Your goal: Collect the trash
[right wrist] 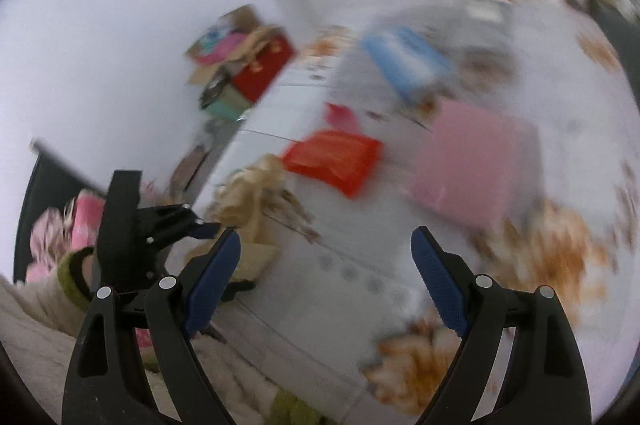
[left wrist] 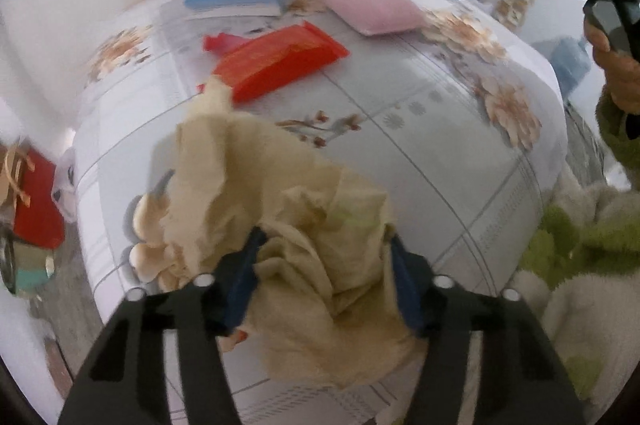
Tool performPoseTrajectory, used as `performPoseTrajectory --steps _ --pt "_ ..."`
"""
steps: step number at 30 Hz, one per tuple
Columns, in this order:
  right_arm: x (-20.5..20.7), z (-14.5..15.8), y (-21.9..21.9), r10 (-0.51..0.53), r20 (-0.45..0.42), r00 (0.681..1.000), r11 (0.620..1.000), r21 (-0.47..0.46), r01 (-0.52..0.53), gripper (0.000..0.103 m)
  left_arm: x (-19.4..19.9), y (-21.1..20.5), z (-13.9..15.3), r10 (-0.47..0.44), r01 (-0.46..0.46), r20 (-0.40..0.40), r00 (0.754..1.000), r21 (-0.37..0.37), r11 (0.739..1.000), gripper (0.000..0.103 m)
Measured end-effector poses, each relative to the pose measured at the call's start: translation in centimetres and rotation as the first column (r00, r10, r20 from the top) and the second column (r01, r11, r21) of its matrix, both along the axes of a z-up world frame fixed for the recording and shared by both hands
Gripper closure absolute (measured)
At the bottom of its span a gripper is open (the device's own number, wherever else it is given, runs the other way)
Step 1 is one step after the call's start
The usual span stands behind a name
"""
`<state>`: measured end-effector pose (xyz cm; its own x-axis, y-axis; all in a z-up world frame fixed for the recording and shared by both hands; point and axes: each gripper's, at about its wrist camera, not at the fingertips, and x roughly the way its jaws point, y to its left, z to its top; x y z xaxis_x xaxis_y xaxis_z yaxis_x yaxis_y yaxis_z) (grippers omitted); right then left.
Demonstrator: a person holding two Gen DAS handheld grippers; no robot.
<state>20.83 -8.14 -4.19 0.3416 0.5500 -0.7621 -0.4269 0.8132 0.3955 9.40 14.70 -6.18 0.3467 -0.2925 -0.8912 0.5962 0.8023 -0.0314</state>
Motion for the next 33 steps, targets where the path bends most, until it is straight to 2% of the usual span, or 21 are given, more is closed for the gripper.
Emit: performPoseTrajectory --steps 4,7,10,15,21,27,30,33 --pt "2.9 -0.5 3.1 0.087 0.012 0.996 0.995 -0.042 -0.086 0.020 0.5 1.1 0.1 0.099 -0.099 -0.008 0.995 -0.037 0.994 0.072" --pt "4.7 -1.1 5.2 0.132 0.004 0.991 0.987 -0.091 -0.131 0.020 0.7 1.6 0.2 0.159 -0.160 -0.020 0.987 -0.068 0.985 0.080" --pt "6.6 -2.2 7.2 0.144 -0.032 0.989 0.976 -0.162 -0.147 0.020 0.7 2.2 0.3 0.199 -0.202 -0.032 0.979 -0.104 0.974 0.081" --pt "7.8 -3.2 9.1 0.184 -0.013 0.983 0.950 -0.253 -0.181 0.020 0.6 2.2 0.4 0.222 -0.223 -0.022 0.975 -0.117 0.968 0.082" --pt "9.6 -5.7 9.5 0.190 -0.084 0.978 0.924 -0.320 -0.207 0.020 0.5 2.2 0.4 0.233 -0.234 -0.023 0.972 -0.129 0.964 0.082" --pt "8.7 -7.2 9.3 0.185 -0.133 0.974 0.912 -0.345 -0.221 0.021 0.5 2.8 0.4 0.251 -0.254 -0.042 0.967 -0.140 0.957 0.082" --pt "7.8 -7.1 9.3 0.194 -0.103 0.976 0.904 -0.368 -0.218 0.027 0.6 3.1 0.4 0.263 -0.267 -0.050 0.964 -0.149 0.952 0.082" --pt "7.5 -6.9 8.9 0.174 -0.086 0.981 0.906 -0.376 -0.194 0.042 0.7 3.2 0.4 0.273 -0.277 -0.048 0.961 -0.146 0.950 0.082"
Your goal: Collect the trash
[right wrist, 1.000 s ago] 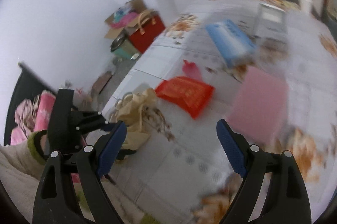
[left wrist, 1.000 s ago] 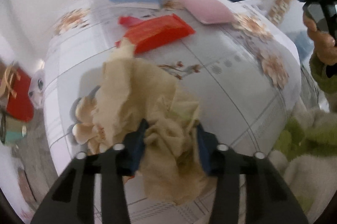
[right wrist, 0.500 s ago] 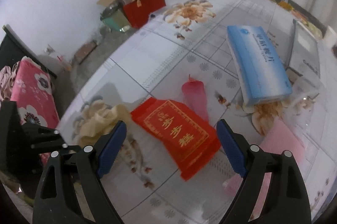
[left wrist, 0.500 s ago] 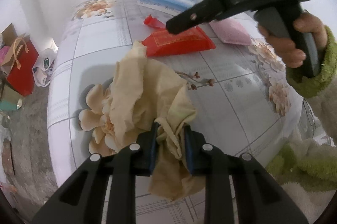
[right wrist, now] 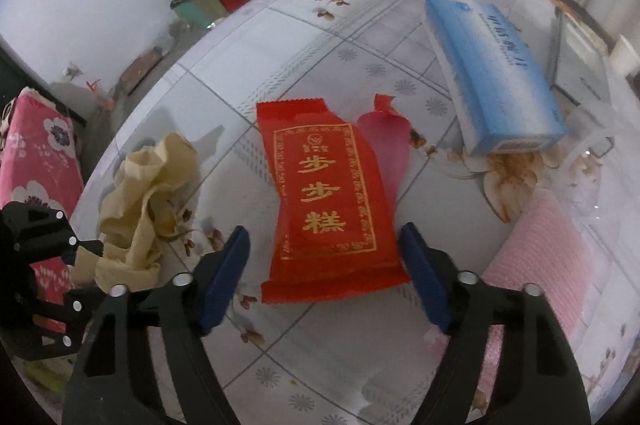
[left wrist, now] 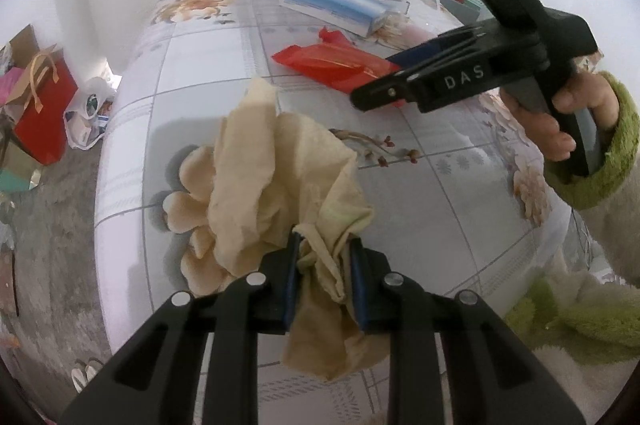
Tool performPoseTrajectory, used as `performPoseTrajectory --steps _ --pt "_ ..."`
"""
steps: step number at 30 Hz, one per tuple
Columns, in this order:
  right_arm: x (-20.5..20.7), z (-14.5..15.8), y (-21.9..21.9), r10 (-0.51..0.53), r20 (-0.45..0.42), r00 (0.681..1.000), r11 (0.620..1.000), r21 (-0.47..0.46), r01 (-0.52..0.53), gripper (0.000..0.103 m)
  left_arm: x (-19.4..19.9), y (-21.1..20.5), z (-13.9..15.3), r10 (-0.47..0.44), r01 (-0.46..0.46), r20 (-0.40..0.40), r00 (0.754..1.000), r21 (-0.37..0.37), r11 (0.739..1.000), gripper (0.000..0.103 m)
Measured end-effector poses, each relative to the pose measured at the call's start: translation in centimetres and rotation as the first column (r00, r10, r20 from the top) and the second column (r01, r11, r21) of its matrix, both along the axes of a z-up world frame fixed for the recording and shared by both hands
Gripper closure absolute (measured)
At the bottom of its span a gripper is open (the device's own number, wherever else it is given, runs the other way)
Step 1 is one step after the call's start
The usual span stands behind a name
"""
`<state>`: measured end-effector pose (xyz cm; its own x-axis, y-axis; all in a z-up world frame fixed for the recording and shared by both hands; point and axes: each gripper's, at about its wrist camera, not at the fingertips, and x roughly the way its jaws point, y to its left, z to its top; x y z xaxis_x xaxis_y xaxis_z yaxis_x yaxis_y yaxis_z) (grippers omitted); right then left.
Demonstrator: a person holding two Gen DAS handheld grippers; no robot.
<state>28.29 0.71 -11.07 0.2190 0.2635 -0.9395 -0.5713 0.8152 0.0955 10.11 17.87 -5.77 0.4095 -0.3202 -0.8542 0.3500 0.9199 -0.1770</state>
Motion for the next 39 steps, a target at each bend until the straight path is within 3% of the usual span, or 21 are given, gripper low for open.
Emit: performPoseTrajectory --steps 5,10,17,22,28,31,34,37,39 --pt "-0.2 0.3 -1.4 -0.045 -0.022 0.999 0.997 0.058 0.046 0.053 0.0 -0.2 0.2 0.014 -0.014 0.009 1.000 0.001 1.000 0.084" --pt "-1.0 0.8 -2.5 -0.069 -0.047 0.996 0.989 0.126 0.075 0.058 0.0 0.0 0.8 0.028 -0.027 0.024 0.999 -0.014 1.000 0.088" --pt "-2.7 4.5 -5.8 -0.130 -0.030 0.991 0.952 0.277 0.133 0.064 0.2 -0.2 3.4 0.036 -0.033 0.057 0.998 -0.055 0.998 0.089" --pt "-4.3 7.5 -9.7 -0.188 -0.014 0.982 0.897 0.405 0.177 0.064 0.7 -1.9 5.9 -0.003 0.013 0.087 0.996 -0.114 0.993 0.089" --pt "-7.1 10.4 -16.4 -0.295 -0.042 0.955 0.760 0.595 0.261 0.064 1.8 -7.4 9.1 -0.130 0.158 0.167 0.977 -0.167 0.973 0.089" --pt "-8.7 11.1 -20.8 -0.388 -0.068 0.919 0.665 0.670 0.330 0.064 2.7 -11.6 10.6 -0.227 0.265 0.185 0.956 -0.213 0.940 0.089" --pt "-11.2 11.7 -26.6 -0.513 -0.074 0.855 0.576 0.708 0.407 0.063 3.3 -16.8 12.1 -0.343 0.386 0.199 0.918 -0.246 0.889 0.089" --pt "-14.4 12.2 -32.9 -0.656 -0.079 0.751 0.491 0.711 0.503 0.063 3.2 -22.8 13.6 -0.463 0.512 0.228 0.856 -0.251 0.822 0.089" --pt "-17.1 12.0 -37.6 -0.753 -0.100 0.650 0.408 0.705 0.581 0.063 2.8 -27.3 14.6 -0.539 0.590 0.248 0.805 -0.242 0.771 0.089"
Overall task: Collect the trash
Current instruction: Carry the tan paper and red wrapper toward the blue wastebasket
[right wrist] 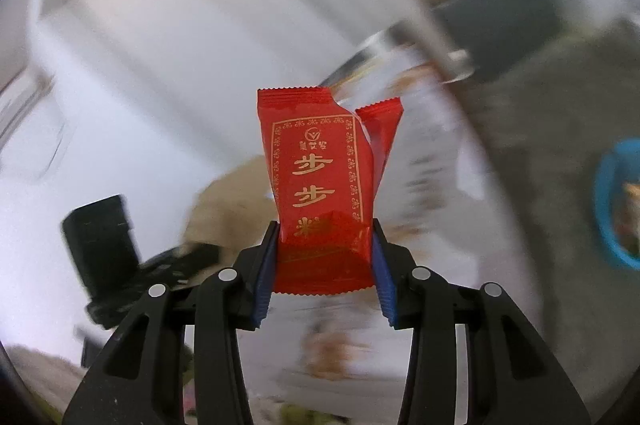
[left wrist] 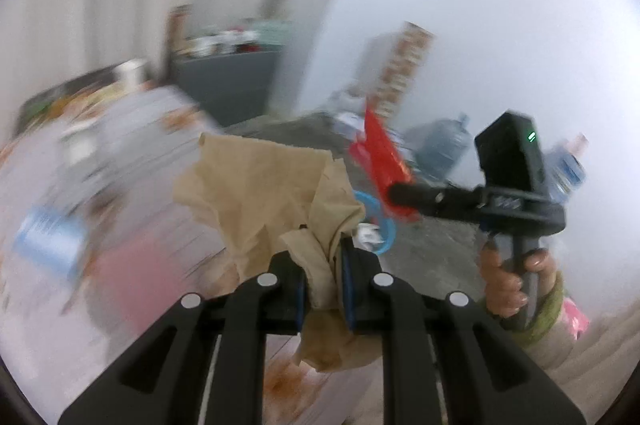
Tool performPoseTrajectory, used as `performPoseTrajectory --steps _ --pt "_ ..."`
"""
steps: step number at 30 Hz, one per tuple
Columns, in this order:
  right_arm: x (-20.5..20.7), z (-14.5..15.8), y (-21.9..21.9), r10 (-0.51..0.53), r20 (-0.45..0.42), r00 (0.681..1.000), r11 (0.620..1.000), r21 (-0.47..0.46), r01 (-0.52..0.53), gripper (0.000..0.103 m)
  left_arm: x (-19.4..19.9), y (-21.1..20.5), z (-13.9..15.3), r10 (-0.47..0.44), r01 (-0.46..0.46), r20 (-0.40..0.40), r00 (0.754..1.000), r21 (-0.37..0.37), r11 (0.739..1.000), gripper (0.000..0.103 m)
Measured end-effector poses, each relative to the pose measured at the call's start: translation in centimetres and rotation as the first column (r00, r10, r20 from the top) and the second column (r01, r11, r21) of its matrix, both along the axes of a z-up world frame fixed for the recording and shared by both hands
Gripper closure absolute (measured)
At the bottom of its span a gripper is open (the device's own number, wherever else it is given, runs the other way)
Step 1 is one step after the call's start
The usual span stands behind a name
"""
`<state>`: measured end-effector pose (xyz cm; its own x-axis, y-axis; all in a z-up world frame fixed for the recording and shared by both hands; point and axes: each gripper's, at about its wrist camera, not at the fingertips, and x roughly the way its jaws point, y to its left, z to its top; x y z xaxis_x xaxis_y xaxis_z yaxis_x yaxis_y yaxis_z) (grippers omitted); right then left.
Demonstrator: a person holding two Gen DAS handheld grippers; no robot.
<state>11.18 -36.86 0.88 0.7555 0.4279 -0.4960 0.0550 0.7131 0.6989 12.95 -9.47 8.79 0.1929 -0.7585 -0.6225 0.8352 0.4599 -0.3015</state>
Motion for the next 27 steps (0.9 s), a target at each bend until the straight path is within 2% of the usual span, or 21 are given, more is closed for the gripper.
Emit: performPoseTrajectory --steps 4,7,8,14,17,20,23,24,27 --pt "-4.7 -1.3 -6.3 -0.206 -0.043 0.978 0.978 0.037 0.207 0.062 -0.9 -7.7 1.1 -0.146 0.146 0.016 0.989 -0.002 0.989 0.089" --pt "-8.0 -2.8 -10.5 -0.341 -0.095 0.935 0.935 0.067 0.348 0.062 -1.5 -14.4 1.2 -0.240 0.240 0.011 0.971 0.018 0.971 0.089" --pt "-9.3 -3.7 -12.0 -0.391 -0.120 0.912 0.912 0.079 0.402 0.062 -1.6 -16.0 1.1 -0.261 0.261 0.003 0.965 0.023 0.965 0.089" --pt "-12.7 -7.6 -17.1 -0.534 -0.226 0.815 0.813 0.128 0.568 0.062 -2.8 -28.2 -1.5 -0.369 0.372 -0.047 0.928 0.086 0.924 0.089" --pt "-12.7 -9.9 -18.7 -0.567 -0.260 0.781 0.772 0.162 0.615 0.061 -2.3 -33.2 -4.3 -0.383 0.398 -0.132 0.914 0.120 0.910 0.089" --pt "-13.6 -12.9 -21.8 -0.592 -0.315 0.742 0.727 0.189 0.660 0.061 -1.1 -38.0 -8.4 -0.369 0.408 -0.227 0.901 0.157 0.899 0.089" --pt "-13.3 -15.6 -24.1 -0.615 -0.374 0.694 0.670 0.215 0.710 0.061 0.9 -42.0 -13.0 -0.317 0.391 -0.334 0.888 0.185 0.901 0.089" --pt "-13.4 -16.3 -24.7 -0.623 -0.383 0.682 0.651 0.229 0.724 0.061 1.7 -43.4 -14.9 -0.293 0.384 -0.379 0.878 0.192 0.903 0.089" --pt "-13.6 -18.1 -26.0 -0.633 -0.410 0.657 0.607 0.264 0.750 0.060 3.3 -45.6 -18.8 -0.225 0.351 -0.448 0.865 0.221 0.910 0.089"
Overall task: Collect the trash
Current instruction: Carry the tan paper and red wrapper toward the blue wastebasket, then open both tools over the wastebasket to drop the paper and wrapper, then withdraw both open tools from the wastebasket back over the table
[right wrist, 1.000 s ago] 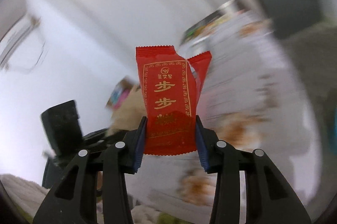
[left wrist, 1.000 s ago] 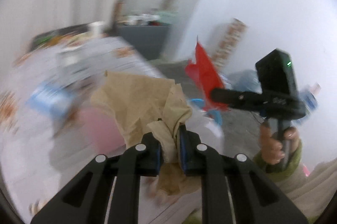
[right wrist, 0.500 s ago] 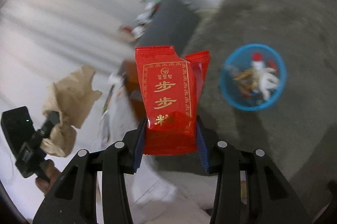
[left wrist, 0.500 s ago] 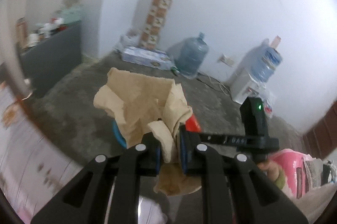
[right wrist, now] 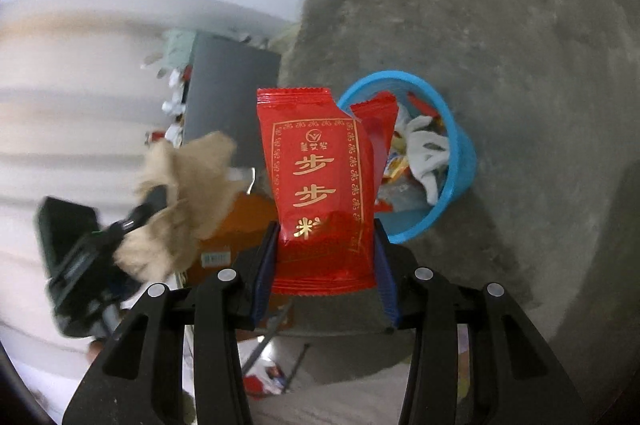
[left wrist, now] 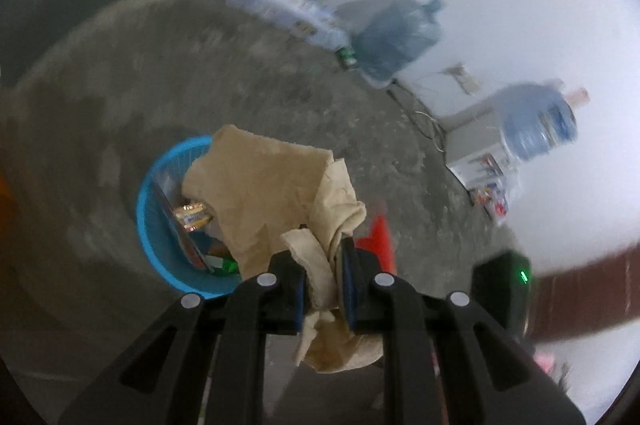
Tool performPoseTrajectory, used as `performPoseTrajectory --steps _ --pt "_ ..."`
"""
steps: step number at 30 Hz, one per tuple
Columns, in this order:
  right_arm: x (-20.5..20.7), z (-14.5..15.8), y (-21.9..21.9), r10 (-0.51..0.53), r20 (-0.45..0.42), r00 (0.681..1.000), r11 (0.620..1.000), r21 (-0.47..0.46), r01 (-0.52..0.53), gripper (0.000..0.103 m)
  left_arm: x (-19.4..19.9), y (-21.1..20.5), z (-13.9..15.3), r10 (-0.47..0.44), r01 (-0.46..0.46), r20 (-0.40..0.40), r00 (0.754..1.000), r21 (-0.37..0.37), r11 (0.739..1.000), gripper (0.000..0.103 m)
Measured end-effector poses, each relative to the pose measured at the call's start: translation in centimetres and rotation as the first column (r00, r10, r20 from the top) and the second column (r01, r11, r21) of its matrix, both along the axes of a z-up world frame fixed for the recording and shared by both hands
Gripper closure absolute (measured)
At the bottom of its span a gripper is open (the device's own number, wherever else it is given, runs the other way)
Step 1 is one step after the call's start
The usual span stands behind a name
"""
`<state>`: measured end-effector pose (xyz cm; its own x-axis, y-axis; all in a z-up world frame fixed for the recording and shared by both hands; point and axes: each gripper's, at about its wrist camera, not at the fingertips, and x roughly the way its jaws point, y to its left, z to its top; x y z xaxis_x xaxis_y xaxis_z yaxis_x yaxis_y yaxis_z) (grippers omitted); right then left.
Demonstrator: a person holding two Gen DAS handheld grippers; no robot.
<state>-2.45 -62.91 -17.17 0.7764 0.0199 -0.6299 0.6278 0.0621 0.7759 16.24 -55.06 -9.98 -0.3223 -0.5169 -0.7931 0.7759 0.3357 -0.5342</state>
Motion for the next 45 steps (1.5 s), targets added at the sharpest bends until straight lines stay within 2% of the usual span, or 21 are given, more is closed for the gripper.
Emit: performPoseTrajectory --steps 3,6,8,9,12,16,21,24,26,28,30,31,33,36,38,41,43,45 --pt "-0.1 -1.0 -0.4 -0.020 -0.013 1.000 1.000 0.015 0.020 0.060 1.3 -2.4 -5.0 0.047 -0.041 -0.063 0.997 0.095 0.995 0.088" --pt "0.0 -2.2 -0.7 -0.040 -0.019 0.999 0.998 0.045 0.041 0.060 2.1 -3.7 -8.6 0.091 -0.075 -0.086 0.992 0.168 0.983 0.082" --pt "0.1 -3.0 -0.7 -0.038 -0.030 0.999 0.997 0.061 0.040 0.060 2.5 -4.4 -10.3 0.104 -0.085 -0.085 0.991 0.205 0.975 0.071" --pt "0.1 -3.1 -0.6 -0.033 -0.034 0.999 0.997 0.068 0.036 0.060 2.9 -4.7 -11.1 0.102 -0.084 -0.070 0.992 0.229 0.970 0.061" --pt "0.4 -3.9 -0.5 -0.023 -0.046 0.999 0.996 0.088 0.027 0.060 3.5 -5.4 -12.0 0.124 -0.107 -0.050 0.991 0.253 0.961 0.045" --pt "1.1 -4.7 -0.6 -0.007 -0.054 0.999 0.994 0.104 0.013 0.060 4.1 -5.3 -11.6 0.167 -0.141 -0.090 0.982 0.248 0.958 0.039" --pt "3.5 -5.8 -1.3 0.039 -0.067 0.997 0.993 0.111 -0.031 0.059 3.6 -4.5 -8.4 0.163 -0.144 -0.074 0.984 0.213 0.966 0.039" --pt "6.2 -6.3 -2.3 0.095 -0.110 0.989 0.992 0.090 -0.085 0.054 3.6 -3.5 -4.6 0.153 -0.143 -0.048 0.987 0.167 0.975 0.039" --pt "8.5 -7.1 -3.0 0.141 -0.132 0.981 0.988 0.088 -0.130 0.034 3.6 -2.0 -1.1 0.135 -0.133 -0.004 0.991 0.122 0.984 0.037" --pt "10.5 -8.1 -3.4 0.184 -0.184 0.966 0.982 0.078 -0.172 0.028 3.4 -0.4 2.0 0.121 -0.125 0.045 0.992 0.086 0.988 0.031" --pt "11.8 -9.7 -3.5 0.215 -0.256 0.942 0.976 0.100 -0.196 0.027 3.3 1.9 4.8 0.110 -0.114 0.090 0.990 0.050 0.992 0.027" --pt "11.9 -10.4 -3.5 0.221 -0.275 0.936 0.973 0.125 -0.193 0.027 3.1 3.7 6.4 0.099 -0.103 0.117 0.988 0.027 0.994 0.024" --pt "11.2 -10.9 -3.1 0.194 -0.267 0.944 0.975 0.161 -0.155 0.027 2.9 7.1 8.7 0.099 -0.100 0.167 0.981 0.000 0.995 0.021" --pt "9.3 -9.7 -2.3 0.157 -0.229 0.961 0.981 0.149 -0.125 0.025 2.6 13.4 11.5 0.127 -0.120 0.231 0.965 -0.043 0.992 0.019" --pt "8.0 -8.8 -2.0 0.141 -0.211 0.967 0.984 0.135 -0.114 0.025 2.4 17.1 12.6 0.154 -0.139 0.235 0.960 -0.078 0.987 0.017" --pt "5.4 -6.4 -1.4 0.106 -0.196 0.975 0.990 0.110 -0.086 0.025 2.2 24.3 14.5 0.240 -0.207 0.251 0.938 -0.151 0.967 0.013" --pt "4.4 -5.0 -0.8 0.093 -0.192 0.977 0.993 0.094 -0.075 0.025 1.9 28.5 15.4 0.308 -0.262 0.272 0.912 -0.193 0.946 0.007" --pt "3.1 -3.3 0.3 0.086 -0.181 0.980 0.995 0.071 -0.074 0.025 1.3 33.3 16.3 0.390 -0.327 0.292 0.873 -0.244 0.913 0.006"
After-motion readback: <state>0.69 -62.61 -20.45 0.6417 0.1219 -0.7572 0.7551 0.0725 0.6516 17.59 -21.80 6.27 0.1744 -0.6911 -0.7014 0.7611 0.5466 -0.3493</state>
